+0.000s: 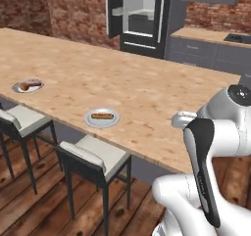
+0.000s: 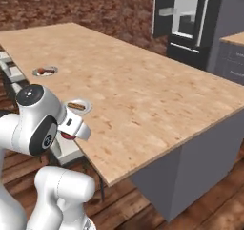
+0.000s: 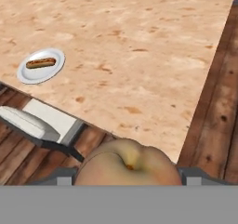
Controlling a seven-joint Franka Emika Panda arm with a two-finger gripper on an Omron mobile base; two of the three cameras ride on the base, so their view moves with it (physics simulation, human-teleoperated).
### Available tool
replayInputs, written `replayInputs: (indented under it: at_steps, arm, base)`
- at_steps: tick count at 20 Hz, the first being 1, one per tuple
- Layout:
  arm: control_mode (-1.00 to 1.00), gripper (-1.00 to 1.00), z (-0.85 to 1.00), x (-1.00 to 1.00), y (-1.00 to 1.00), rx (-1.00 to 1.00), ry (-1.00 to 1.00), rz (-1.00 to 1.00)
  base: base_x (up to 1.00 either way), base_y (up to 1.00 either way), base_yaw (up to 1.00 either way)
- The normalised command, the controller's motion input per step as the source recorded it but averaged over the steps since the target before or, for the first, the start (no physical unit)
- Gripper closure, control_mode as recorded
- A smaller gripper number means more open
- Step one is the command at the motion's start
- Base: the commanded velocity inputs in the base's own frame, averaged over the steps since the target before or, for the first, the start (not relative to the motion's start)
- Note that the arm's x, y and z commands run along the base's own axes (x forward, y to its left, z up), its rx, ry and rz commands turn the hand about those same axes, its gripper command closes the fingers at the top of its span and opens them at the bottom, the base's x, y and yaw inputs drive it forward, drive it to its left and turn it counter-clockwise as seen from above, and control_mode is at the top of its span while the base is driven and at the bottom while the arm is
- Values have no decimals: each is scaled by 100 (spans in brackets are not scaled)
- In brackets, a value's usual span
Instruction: Pick up the peach and apple from the fridge and place one fruit on each plate on the dining counter.
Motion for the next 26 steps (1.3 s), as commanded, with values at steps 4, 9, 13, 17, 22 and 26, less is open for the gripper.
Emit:
replayInputs:
  at_steps: [4, 9, 13, 17, 22, 26]
  arm:
    - [100, 100, 0, 0, 0, 0, 0, 0]
    - [100, 100, 0, 0, 0, 0, 0, 0]
    - [100, 100, 0, 0, 0, 0, 0, 0]
    - [100, 100, 0, 0, 0, 0, 0, 0]
    - [100, 100, 0, 0, 0, 0, 0, 0]
    - [100, 100, 0, 0, 0, 0, 0, 0]
  base:
    - [9, 46, -41]
    - [2, 49, -40]
    - [0, 47, -41]
    - [0, 44, -42]
    - [-2, 40, -44]
    - [-24, 35, -41]
